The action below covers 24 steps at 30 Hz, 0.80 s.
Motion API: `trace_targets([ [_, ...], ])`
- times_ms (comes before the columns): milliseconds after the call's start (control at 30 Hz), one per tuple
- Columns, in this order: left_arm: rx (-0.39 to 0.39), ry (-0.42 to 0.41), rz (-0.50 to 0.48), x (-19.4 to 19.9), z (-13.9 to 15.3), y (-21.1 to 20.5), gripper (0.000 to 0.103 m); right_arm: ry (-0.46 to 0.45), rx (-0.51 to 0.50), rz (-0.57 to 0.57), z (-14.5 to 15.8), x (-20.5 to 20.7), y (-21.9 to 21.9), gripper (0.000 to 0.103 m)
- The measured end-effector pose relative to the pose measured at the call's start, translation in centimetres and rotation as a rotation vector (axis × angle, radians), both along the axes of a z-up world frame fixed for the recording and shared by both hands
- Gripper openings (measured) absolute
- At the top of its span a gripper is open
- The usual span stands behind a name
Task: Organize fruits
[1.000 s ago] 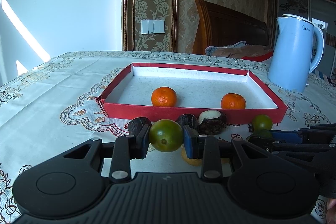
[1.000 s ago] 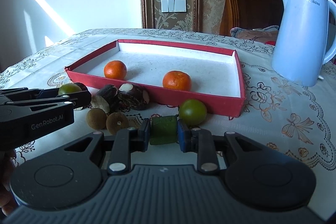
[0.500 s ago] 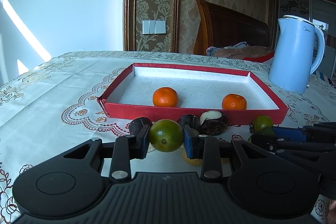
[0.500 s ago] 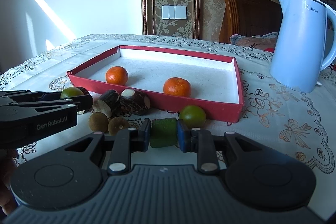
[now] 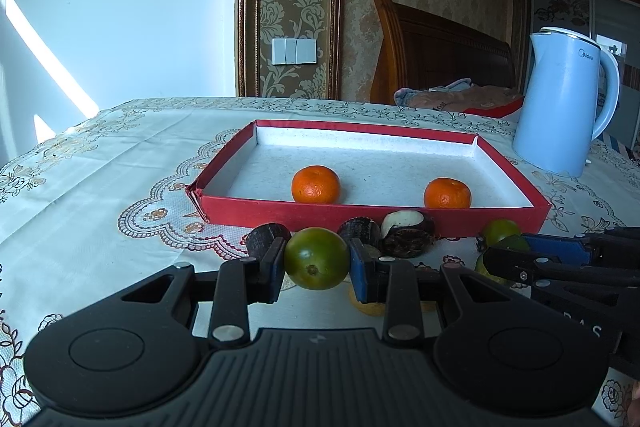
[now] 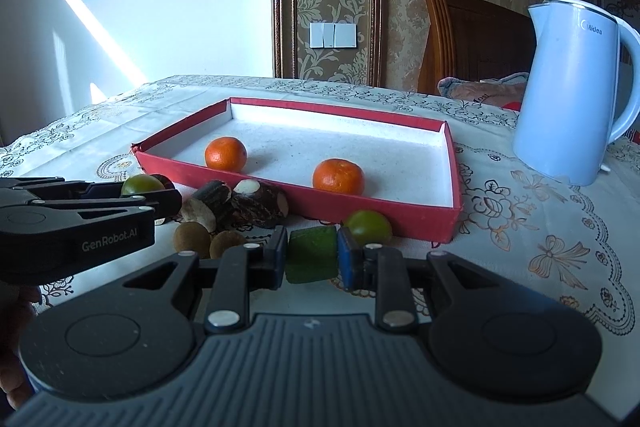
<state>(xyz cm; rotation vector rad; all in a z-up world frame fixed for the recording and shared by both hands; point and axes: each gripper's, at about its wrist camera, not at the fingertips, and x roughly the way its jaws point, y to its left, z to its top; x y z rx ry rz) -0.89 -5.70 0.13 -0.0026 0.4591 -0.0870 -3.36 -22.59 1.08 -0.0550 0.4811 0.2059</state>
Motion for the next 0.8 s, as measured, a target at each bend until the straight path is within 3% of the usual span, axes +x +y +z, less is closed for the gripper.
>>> trace_targets([
  [800,0.036,-0.059,0.01,-0.9,0.77,-0.48,0.032,-0.025,0.025,0.031,0.34,-0.37,-0.05,0.025],
])
